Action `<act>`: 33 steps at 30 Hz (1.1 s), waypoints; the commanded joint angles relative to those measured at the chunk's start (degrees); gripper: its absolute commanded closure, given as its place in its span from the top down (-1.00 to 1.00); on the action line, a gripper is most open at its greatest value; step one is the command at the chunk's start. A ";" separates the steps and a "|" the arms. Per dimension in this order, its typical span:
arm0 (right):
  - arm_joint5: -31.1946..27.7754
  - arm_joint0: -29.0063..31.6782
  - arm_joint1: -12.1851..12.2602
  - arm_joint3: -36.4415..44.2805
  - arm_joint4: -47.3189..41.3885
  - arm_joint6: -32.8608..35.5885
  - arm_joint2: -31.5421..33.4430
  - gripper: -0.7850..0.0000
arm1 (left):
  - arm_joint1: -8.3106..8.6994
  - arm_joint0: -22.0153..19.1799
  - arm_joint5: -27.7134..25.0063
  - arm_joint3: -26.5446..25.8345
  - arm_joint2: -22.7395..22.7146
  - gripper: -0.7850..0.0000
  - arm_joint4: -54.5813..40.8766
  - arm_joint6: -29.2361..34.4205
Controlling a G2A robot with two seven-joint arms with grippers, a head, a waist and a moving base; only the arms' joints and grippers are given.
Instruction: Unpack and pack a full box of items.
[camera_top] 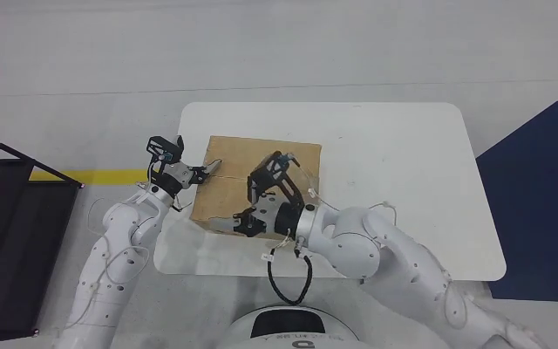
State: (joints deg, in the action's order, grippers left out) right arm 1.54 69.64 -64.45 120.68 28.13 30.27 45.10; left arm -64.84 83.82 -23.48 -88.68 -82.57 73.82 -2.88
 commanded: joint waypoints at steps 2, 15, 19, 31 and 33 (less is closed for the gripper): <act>-1.32 3.81 1.07 2.55 1.76 -1.71 4.44 1.00 | 0.00 0.00 0.00 0.00 0.00 1.00 0.00 0.00; -9.25 16.26 3.93 5.39 -2.76 -4.56 20.14 1.00 | 0.00 0.00 0.00 0.00 0.00 1.00 0.00 0.00; -9.37 16.41 3.93 5.32 -2.97 -4.67 20.13 1.00 | 0.00 0.00 0.00 0.00 0.00 1.00 0.00 0.00; -13.57 28.64 5.60 1.79 -0.20 -6.69 31.66 1.00 | 0.00 0.00 0.00 0.00 0.00 1.00 0.00 0.00; -13.57 28.64 5.60 1.79 -0.20 -6.69 31.66 1.00 | 0.00 0.00 0.00 0.00 0.00 1.00 0.00 0.00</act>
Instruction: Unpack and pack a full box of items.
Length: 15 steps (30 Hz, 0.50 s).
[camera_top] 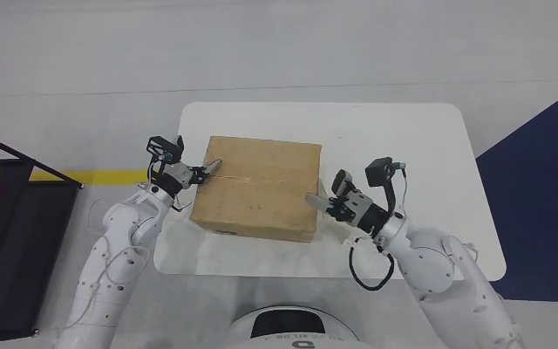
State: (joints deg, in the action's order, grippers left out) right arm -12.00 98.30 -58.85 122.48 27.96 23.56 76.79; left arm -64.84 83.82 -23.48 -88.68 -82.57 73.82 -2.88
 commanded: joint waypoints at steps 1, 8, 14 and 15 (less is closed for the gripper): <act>-0.03 -0.02 0.00 -0.01 -0.02 0.01 -0.03 1.00 | 0.00 0.00 0.00 0.00 0.00 1.00 0.00 0.00; 10.72 1.48 -0.23 0.82 13.82 -4.79 -0.77 1.00 | 0.00 0.00 0.00 0.00 0.00 1.00 0.00 0.00; 18.39 8.89 0.12 1.55 32.99 -8.49 -0.48 1.00 | 0.00 0.00 0.00 0.00 0.00 1.00 0.00 0.00; 18.93 9.95 0.24 1.79 36.35 -7.70 -0.45 1.00 | 0.00 0.00 0.00 0.00 0.00 1.00 0.00 0.00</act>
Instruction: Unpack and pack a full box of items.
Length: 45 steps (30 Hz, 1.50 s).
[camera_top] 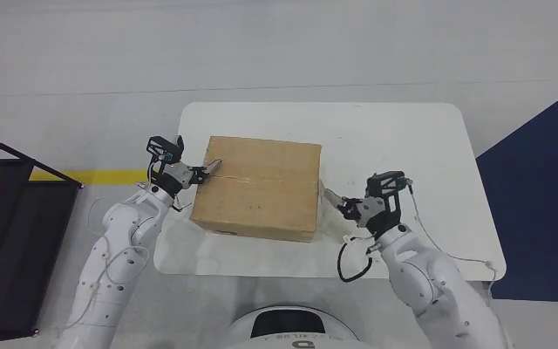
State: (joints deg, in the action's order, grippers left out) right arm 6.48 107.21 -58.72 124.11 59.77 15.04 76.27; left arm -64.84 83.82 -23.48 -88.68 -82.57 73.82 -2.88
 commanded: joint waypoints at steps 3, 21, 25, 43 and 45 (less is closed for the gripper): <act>3.01 3.05 0.23 0.61 12.96 3.17 -0.68 1.00 | 0.00 0.00 0.00 0.00 0.00 1.00 0.00 0.00; 6.04 -8.11 -2.54 -5.72 22.56 9.72 -13.36 1.00 | 0.00 0.00 0.00 0.00 0.00 1.00 0.00 0.00; 6.53 -10.60 -3.28 -7.47 20.13 8.65 -14.34 1.00 | 0.00 0.00 0.00 0.00 0.00 1.00 0.00 0.00; 20.88 -13.55 -6.22 -12.05 18.76 0.94 -15.92 1.00 | 0.00 0.00 0.00 0.00 0.00 1.00 0.00 0.00; 19.05 -12.08 -6.02 -10.61 19.21 1.20 -15.12 1.00 | 0.00 0.00 0.00 0.00 0.00 1.00 0.00 0.00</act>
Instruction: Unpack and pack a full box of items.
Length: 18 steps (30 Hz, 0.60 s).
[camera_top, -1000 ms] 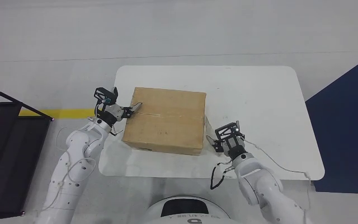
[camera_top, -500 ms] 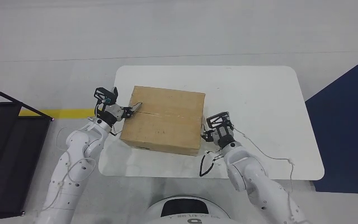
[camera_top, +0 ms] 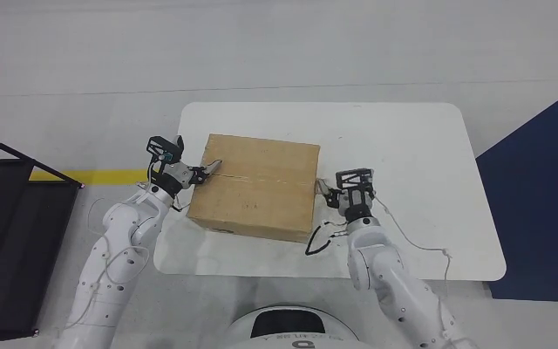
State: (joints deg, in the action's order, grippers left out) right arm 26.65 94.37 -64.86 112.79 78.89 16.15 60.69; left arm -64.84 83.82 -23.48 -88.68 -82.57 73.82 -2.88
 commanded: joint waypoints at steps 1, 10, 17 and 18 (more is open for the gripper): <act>-2.41 1.86 0.34 1.44 0.54 0.18 1.25 1.00 | 0.00 0.00 0.00 0.00 0.00 1.00 0.00 0.00; -18.79 11.65 2.64 6.35 4.82 5.06 9.33 1.00 | 0.00 0.00 0.00 0.00 0.00 1.00 0.00 0.00; -22.20 8.36 2.17 3.21 7.44 10.66 6.25 1.00 | 0.00 0.00 0.00 0.00 0.00 1.00 0.00 0.00; -21.99 7.51 2.00 2.35 7.47 10.71 5.71 1.00 | 0.00 0.00 0.00 0.00 0.00 1.00 0.00 0.00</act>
State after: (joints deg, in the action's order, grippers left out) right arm 4.48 102.69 -62.72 115.88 86.46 26.93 66.88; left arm -64.84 83.82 -23.48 -88.68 -82.57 73.82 -2.88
